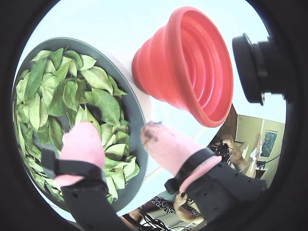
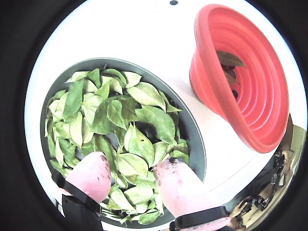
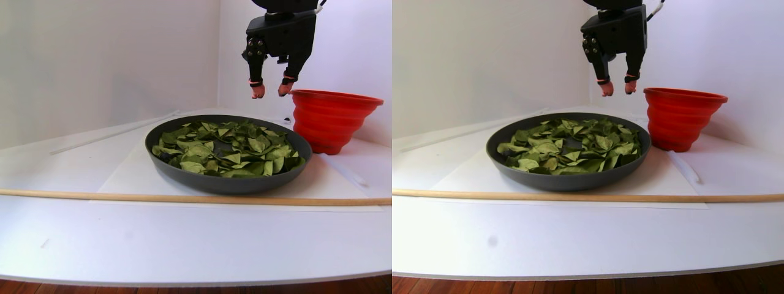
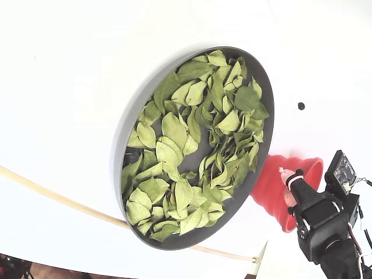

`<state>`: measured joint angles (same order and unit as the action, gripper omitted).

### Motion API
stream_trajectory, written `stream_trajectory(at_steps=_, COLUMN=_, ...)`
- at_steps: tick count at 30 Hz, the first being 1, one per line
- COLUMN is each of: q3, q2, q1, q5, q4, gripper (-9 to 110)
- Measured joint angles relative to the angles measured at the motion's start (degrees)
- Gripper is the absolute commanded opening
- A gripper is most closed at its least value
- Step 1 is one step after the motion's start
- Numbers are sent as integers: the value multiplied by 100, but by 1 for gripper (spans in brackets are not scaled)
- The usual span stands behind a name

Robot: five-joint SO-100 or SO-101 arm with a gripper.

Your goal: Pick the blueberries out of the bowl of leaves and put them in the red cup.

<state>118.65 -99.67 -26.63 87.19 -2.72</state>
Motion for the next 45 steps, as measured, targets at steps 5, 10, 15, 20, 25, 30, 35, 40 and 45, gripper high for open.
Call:
stream_trajectory(at_steps=5, q3=26, q2=255, q1=0, q5=0, q4=193, gripper=17)
stream_trajectory(at_steps=10, q3=26, q2=501, q1=0, q5=0, q4=396, gripper=17)
stream_trajectory(at_steps=15, q3=26, q2=765, q1=0, q5=-105, q4=606, gripper=18)
stream_trajectory(at_steps=20, q3=26, q2=1072, q1=0, q5=-105, q4=800, gripper=18)
stream_trajectory(at_steps=25, q3=18, q2=1345, q1=0, q5=-105, q4=984, gripper=18)
stream_trajectory(at_steps=30, q3=-105, q2=1582, q1=0, q5=-185, q4=1125, gripper=18)
stream_trajectory(at_steps=35, q3=-246, q2=1854, q1=0, q5=-185, q4=1283, gripper=18)
stream_trajectory(at_steps=40, q3=-360, q2=2030, q1=0, q5=-185, q4=1354, gripper=18)
stream_trajectory(at_steps=45, q3=-457, q2=2136, q1=0, q5=-185, q4=1459, gripper=18)
